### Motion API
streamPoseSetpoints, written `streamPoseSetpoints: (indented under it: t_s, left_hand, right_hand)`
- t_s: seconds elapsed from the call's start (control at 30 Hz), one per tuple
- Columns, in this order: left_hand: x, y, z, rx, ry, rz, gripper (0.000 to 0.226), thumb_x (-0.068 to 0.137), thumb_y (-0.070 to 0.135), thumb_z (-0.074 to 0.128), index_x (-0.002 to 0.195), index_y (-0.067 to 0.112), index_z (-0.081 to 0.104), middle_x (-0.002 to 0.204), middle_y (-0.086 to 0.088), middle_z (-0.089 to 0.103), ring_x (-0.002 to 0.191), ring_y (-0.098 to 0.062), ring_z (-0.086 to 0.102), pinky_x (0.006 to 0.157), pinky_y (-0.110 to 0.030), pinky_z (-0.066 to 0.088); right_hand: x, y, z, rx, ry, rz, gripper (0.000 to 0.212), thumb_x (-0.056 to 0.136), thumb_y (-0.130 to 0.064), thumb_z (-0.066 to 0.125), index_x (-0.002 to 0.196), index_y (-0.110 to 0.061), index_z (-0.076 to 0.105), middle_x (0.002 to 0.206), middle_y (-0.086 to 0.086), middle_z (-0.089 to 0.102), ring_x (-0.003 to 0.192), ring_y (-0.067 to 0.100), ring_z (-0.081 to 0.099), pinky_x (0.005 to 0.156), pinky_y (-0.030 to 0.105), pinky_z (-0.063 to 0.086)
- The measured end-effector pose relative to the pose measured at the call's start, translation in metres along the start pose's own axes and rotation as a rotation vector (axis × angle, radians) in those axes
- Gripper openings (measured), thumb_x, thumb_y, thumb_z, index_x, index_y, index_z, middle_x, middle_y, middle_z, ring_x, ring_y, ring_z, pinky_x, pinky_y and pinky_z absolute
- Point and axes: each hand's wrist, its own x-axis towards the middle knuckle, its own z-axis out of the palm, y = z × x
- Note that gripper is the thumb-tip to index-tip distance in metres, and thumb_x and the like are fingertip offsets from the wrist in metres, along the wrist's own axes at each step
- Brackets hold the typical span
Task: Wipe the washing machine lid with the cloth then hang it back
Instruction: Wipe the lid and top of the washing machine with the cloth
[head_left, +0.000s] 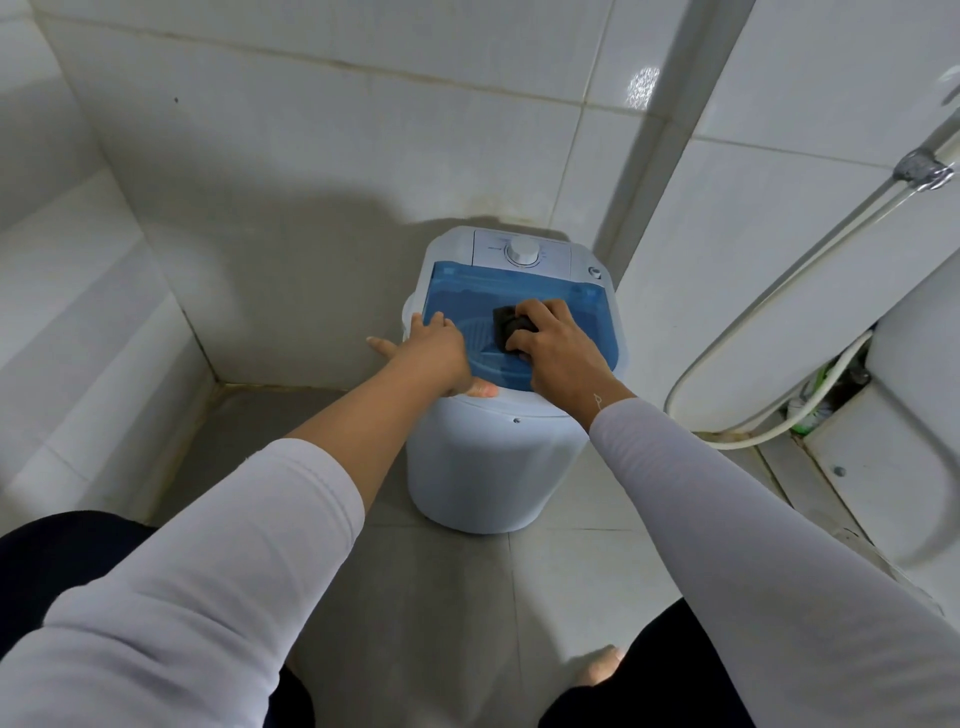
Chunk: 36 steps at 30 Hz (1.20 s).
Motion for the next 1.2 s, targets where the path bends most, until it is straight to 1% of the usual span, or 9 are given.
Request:
streamPoseSetpoints:
  t_s: [0.17, 0.3, 0.5, 0.7, 0.8, 0.9, 1.03, 1.1, 1.2]
  left_hand:
    - [-0.001, 0.000, -0.001, 0.030, 0.002, -0.002, 0.106, 0.072, 0.067, 0.063, 0.151, 0.013, 0.017, 0.155, -0.001, 0.018, 0.148, -0.025, 0.003, 0.108, -0.074, 0.011]
    - [-0.001, 0.000, 0.000, 0.037, 0.003, -0.002, 0.105, 0.074, 0.065, 0.063, 0.151, 0.013, 0.015, 0.157, 0.000, 0.015, 0.149, -0.025, 0.002, 0.108, -0.074, 0.011]
    - [0.000, -0.001, 0.001, 0.050, -0.006, -0.002, 0.109, 0.073, 0.068, 0.062, 0.152, 0.012, 0.011, 0.159, 0.001, 0.010, 0.150, -0.025, -0.002, 0.108, -0.074, 0.011]
    - [0.000, -0.002, 0.001, 0.053, 0.001, 0.005, 0.111, 0.072, 0.068, 0.062, 0.152, 0.012, 0.010, 0.160, 0.001, 0.009, 0.150, -0.026, -0.002, 0.108, -0.073, 0.010]
    - [-0.001, -0.003, 0.001, 0.057, 0.007, 0.017, 0.111, 0.073, 0.069, 0.061, 0.152, 0.012, 0.009, 0.161, 0.000, 0.007, 0.150, -0.026, -0.003, 0.108, -0.073, 0.010]
    - [-0.002, -0.004, 0.003, 0.042, 0.027, 0.025, 0.113, 0.072, 0.069, 0.061, 0.153, 0.012, 0.006, 0.162, 0.000, 0.004, 0.150, -0.026, -0.004, 0.108, -0.073, 0.010]
    - [-0.001, -0.005, 0.006, 0.042, 0.057, 0.031, 0.115, 0.071, 0.069, 0.062, 0.153, 0.012, 0.006, 0.161, -0.001, 0.006, 0.150, -0.026, -0.002, 0.108, -0.073, 0.011]
    - [-0.001, -0.005, 0.006, 0.039, 0.065, 0.034, 0.115, 0.070, 0.069, 0.063, 0.153, 0.011, 0.007, 0.161, -0.001, 0.007, 0.150, -0.026, -0.002, 0.107, -0.073, 0.011]
    - [-0.001, -0.006, 0.005, 0.045, 0.067, 0.019, 0.116, 0.069, 0.070, 0.063, 0.153, 0.011, 0.008, 0.160, -0.001, 0.008, 0.150, -0.026, -0.002, 0.107, -0.073, 0.012]
  right_hand:
    - [-0.004, 0.004, -0.001, 0.010, 0.009, 0.048, 0.035, 0.087, -0.014, 0.062, 0.122, -0.015, 0.061, 0.138, 0.005, 0.042, 0.128, 0.027, 0.035, 0.104, 0.039, 0.043]
    - [-0.005, 0.009, 0.001, 0.111, 0.078, 0.149, 0.031, 0.088, -0.009, 0.060, 0.119, -0.014, 0.064, 0.134, 0.006, 0.045, 0.124, 0.028, 0.039, 0.107, 0.036, 0.041]
    - [-0.006, 0.018, 0.000, 0.272, 0.139, 0.292, 0.028, 0.089, -0.004, 0.056, 0.114, -0.010, 0.067, 0.127, 0.010, 0.049, 0.114, 0.032, 0.047, 0.099, 0.031, 0.041]
    - [-0.011, 0.028, -0.009, 0.296, 0.097, 0.399, 0.029, 0.090, -0.008, 0.056, 0.117, -0.013, 0.066, 0.126, 0.013, 0.049, 0.113, 0.035, 0.050, 0.101, 0.035, 0.040]
    - [-0.012, 0.032, -0.016, 0.231, 0.016, 0.410, 0.030, 0.091, -0.012, 0.055, 0.120, -0.015, 0.064, 0.128, 0.012, 0.049, 0.113, 0.035, 0.050, 0.101, 0.036, 0.041]
    - [-0.008, 0.035, -0.027, 0.163, -0.052, 0.410, 0.028, 0.089, -0.013, 0.056, 0.115, -0.016, 0.067, 0.128, 0.014, 0.050, 0.110, 0.036, 0.053, 0.098, 0.037, 0.044]
    - [-0.001, 0.033, -0.042, 0.241, -0.003, 0.450, 0.027, 0.088, -0.014, 0.057, 0.112, -0.016, 0.069, 0.125, 0.017, 0.052, 0.113, 0.034, 0.054, 0.097, 0.034, 0.042]
    - [0.000, 0.028, -0.044, 0.326, 0.019, 0.412, 0.027, 0.088, -0.013, 0.058, 0.113, -0.016, 0.068, 0.124, 0.016, 0.054, 0.114, 0.031, 0.053, 0.095, 0.028, 0.039]
    - [0.000, 0.017, -0.045, 0.346, -0.035, 0.269, 0.029, 0.088, -0.014, 0.059, 0.116, -0.019, 0.066, 0.122, 0.012, 0.057, 0.116, 0.027, 0.051, 0.095, 0.024, 0.033]
